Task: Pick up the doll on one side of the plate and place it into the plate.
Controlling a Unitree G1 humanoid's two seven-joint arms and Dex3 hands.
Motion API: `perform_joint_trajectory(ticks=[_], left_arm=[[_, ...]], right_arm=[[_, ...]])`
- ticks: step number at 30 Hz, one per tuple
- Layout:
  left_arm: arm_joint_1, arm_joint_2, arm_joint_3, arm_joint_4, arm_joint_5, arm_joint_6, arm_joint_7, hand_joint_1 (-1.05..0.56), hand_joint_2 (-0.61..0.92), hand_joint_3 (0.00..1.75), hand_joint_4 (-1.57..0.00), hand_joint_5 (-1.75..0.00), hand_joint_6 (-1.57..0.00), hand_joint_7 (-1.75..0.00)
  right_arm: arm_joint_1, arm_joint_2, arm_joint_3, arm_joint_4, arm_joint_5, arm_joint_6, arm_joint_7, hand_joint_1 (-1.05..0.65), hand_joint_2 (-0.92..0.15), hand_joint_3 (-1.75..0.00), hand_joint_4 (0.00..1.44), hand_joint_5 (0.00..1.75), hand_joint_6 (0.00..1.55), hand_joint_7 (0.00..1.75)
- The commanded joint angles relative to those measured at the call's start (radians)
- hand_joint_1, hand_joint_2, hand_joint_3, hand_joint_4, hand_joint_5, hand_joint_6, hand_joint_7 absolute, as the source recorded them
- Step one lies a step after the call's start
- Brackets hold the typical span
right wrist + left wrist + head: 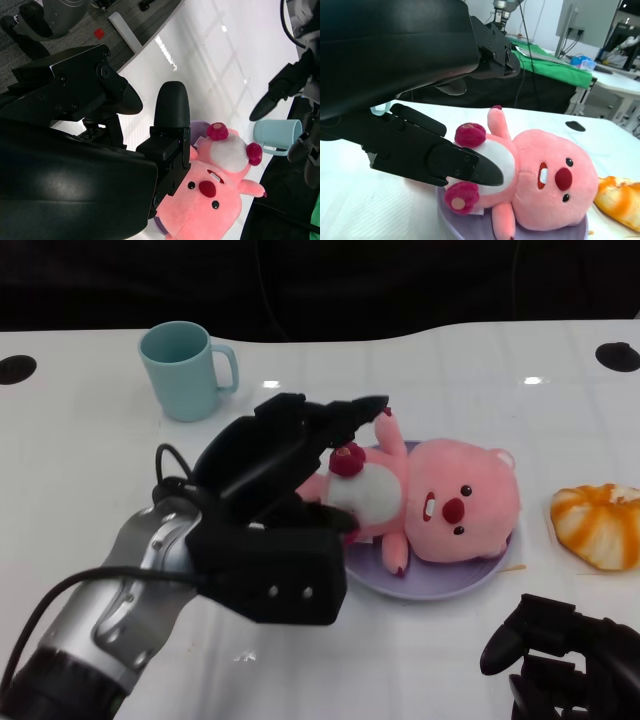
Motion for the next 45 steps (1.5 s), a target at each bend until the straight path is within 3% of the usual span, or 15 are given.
perform_joint_trajectory(ticks=[1,6,7,8,10,12,18,24,28,32,36,45], left_arm=[[0.039,0.011,0.041,-0.016,-0.026,-0.047,0.05,-0.16,0.86,0.02,-0.14,-0.89,-0.4,-0.14],[0.086,0.006,0.074,-0.03,-0.04,-0.108,0.1,-0.08,0.89,0.05,-0.32,-1.0,-0.62,-0.23],[0.095,0.006,0.08,-0.033,-0.046,-0.116,0.101,-0.07,0.85,0.18,-0.41,-0.99,-0.7,-0.25],[0.104,0.007,0.085,-0.033,-0.05,-0.128,0.103,-0.06,0.68,0.52,-0.45,-0.98,-0.75,-0.24],[0.122,0.01,0.094,-0.04,-0.057,-0.138,0.099,-0.06,0.47,0.97,-0.59,-1.02,-0.86,-0.27],[0.136,0.014,0.1,-0.044,-0.062,-0.15,0.095,-0.06,0.42,1.08,-0.63,-1.01,-0.89,-0.28],[0.194,0.022,0.123,-0.042,-0.11,-0.218,0.082,-0.06,0.49,1.13,-0.87,-1.23,-1.07,-0.43],[0.262,0.028,0.14,-0.072,-0.17,-0.198,0.034,-0.08,0.39,1.37,-0.95,-1.56,-0.96,-1.12],[0.328,0.027,0.159,-0.124,-0.194,-0.151,0.008,-0.06,0.34,1.46,-0.95,-1.71,-0.89,-1.44],[0.38,0.022,0.173,-0.169,-0.229,-0.118,-0.021,-0.06,0.3,1.55,-0.96,-1.74,-0.82,-1.65],[0.431,0.016,0.181,-0.227,-0.275,-0.067,-0.058,-0.05,0.3,1.55,-0.96,-1.75,-0.76,-1.74],[0.525,-0.01,0.202,-0.34,-0.345,0.064,-0.093,0.02,0.34,1.5,-0.92,-1.75,-0.75,-1.72]], right_arm=[[0.002,-0.013,-0.004,-0.003,-0.003,-0.004,0.002,-0.02,-0.7,-1.09,0.63,1.75,0.51,1.52],[0.0,-0.013,-0.004,0.0,-0.002,-0.006,0.005,-0.02,-0.7,-1.09,0.63,1.75,0.51,1.52],[-0.001,-0.013,-0.004,0.001,-0.002,-0.006,0.005,-0.02,-0.69,-1.09,0.63,1.75,0.51,1.52],[-0.001,-0.013,-0.004,0.001,-0.003,-0.007,0.005,-0.02,-0.69,-1.09,0.63,1.75,0.51,1.52],[-0.002,-0.013,-0.004,0.0,-0.004,-0.004,0.004,-0.02,-0.69,-1.09,0.63,1.75,0.51,1.52],[-0.002,-0.013,-0.005,0.001,-0.003,-0.005,0.005,-0.02,-0.69,-1.09,0.63,1.75,0.51,1.52],[-0.002,-0.014,-0.006,0.001,-0.003,-0.007,0.008,-0.03,-0.7,-1.09,0.63,1.75,0.51,1.51],[-0.004,-0.014,-0.005,0.005,-0.005,-0.012,0.009,-0.03,-0.7,-1.09,0.63,1.75,0.51,1.51],[-0.004,-0.012,-0.008,0.006,0.001,-0.013,0.013,-0.03,-0.69,-1.09,0.63,1.75,0.51,1.51],[-0.006,-0.014,-0.006,0.008,-0.003,-0.012,0.015,-0.04,-0.69,-1.09,0.62,1.75,0.51,1.51],[-0.005,-0.012,-0.005,0.004,-0.006,-0.01,0.012,-0.04,-0.69,-1.09,0.63,1.75,0.51,1.51],[-0.008,-0.009,-0.001,0.002,-0.011,-0.007,0.009,-0.05,-0.69,-1.09,0.63,1.75,0.52,1.51]])
